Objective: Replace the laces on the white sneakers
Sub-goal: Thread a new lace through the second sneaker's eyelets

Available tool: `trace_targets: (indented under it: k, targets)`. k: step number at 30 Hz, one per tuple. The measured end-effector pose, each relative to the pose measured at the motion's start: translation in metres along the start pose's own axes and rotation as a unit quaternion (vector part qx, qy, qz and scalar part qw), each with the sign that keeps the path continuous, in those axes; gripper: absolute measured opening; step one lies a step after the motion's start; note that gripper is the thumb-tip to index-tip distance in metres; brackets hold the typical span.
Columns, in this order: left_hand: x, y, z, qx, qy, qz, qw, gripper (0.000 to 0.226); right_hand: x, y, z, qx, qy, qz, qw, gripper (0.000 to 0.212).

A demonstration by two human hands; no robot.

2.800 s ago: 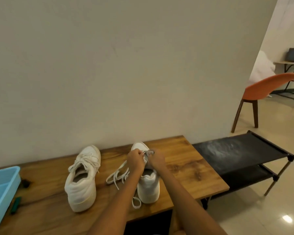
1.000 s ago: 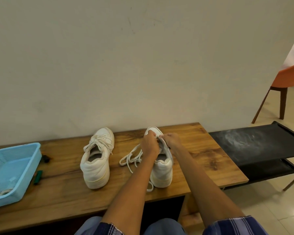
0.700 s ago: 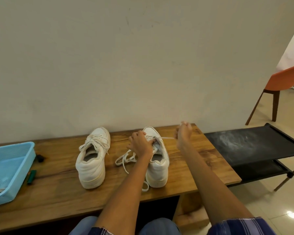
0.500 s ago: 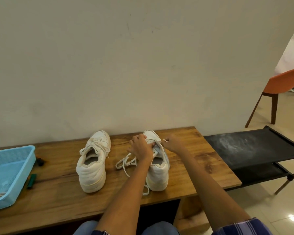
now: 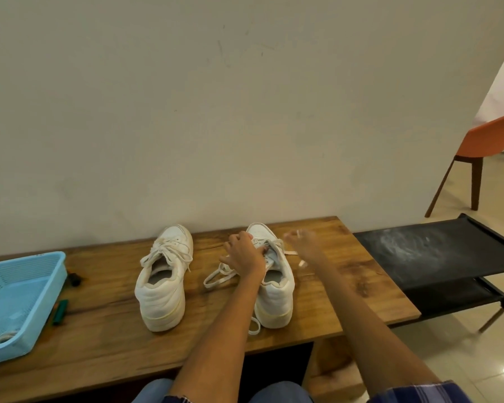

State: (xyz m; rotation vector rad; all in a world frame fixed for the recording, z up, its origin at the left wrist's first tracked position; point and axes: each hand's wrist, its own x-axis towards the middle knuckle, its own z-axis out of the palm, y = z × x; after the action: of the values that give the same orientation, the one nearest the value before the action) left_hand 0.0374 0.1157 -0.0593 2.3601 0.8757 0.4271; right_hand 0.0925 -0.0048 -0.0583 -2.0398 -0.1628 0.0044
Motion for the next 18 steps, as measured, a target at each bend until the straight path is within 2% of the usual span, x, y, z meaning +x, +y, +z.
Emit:
trace_targets:
  k: [2,5,6,7,8,9,10,11,12,14,16,17,18]
  targets:
    - [0.001,0.0,0.0,-0.003,0.001,-0.002,1.0,0.032,0.0,-0.001,0.023,-0.063,-0.049,-0.046,0.996,0.015]
    - [0.002,-0.001,0.0,-0.008,0.004,-0.012,1.0,0.032,0.003,-0.004,0.029,-0.116,-0.046,-0.059,0.99,0.031]
    - [0.002,-0.001,0.001,-0.012,0.002,-0.014,1.0,0.032,0.001,-0.006,0.023,-0.102,-0.014,-0.033,0.994,0.028]
    - [0.003,-0.001,0.001,-0.015,0.0,-0.014,1.0,0.033,0.001,-0.008,0.015,-0.035,0.057,0.011,0.998,0.023]
    - [0.003,-0.001,0.001,-0.017,-0.001,-0.013,1.0,0.034,0.0,-0.011,0.004,0.069,0.159,0.065,0.983,0.021]
    - [0.003,-0.001,0.001,-0.02,0.0,-0.011,1.0,0.034,-0.002,-0.015,-0.009,0.171,0.261,0.116,0.943,0.022]
    - [0.002,0.0,0.001,-0.022,0.001,-0.009,1.0,0.034,-0.002,-0.017,-0.022,0.226,0.343,0.136,0.902,0.023]
    - [0.003,0.0,0.001,-0.023,0.001,-0.008,1.0,0.033,0.0,-0.017,-0.031,0.22,0.39,0.133,0.884,0.025]
    - [0.003,-0.001,0.001,-0.024,0.0,-0.007,1.0,0.034,0.002,-0.015,-0.036,0.185,0.402,0.115,0.889,0.025]
    - [0.003,-0.002,0.001,-0.027,0.0,-0.007,1.0,0.037,0.004,-0.018,-0.036,0.131,0.341,0.053,0.929,0.029]
    - [0.003,-0.001,0.001,-0.03,-0.002,-0.009,1.0,0.042,0.005,-0.023,-0.022,0.063,0.177,-0.018,0.982,0.031]
    - [0.004,-0.002,0.002,-0.032,-0.002,-0.011,0.999,0.043,0.006,-0.024,-0.011,0.0,0.07,-0.043,0.997,0.029]
    - [0.004,-0.003,0.002,-0.034,-0.001,-0.015,0.999,0.044,0.007,-0.022,0.001,-0.076,-0.028,-0.058,0.995,0.027]
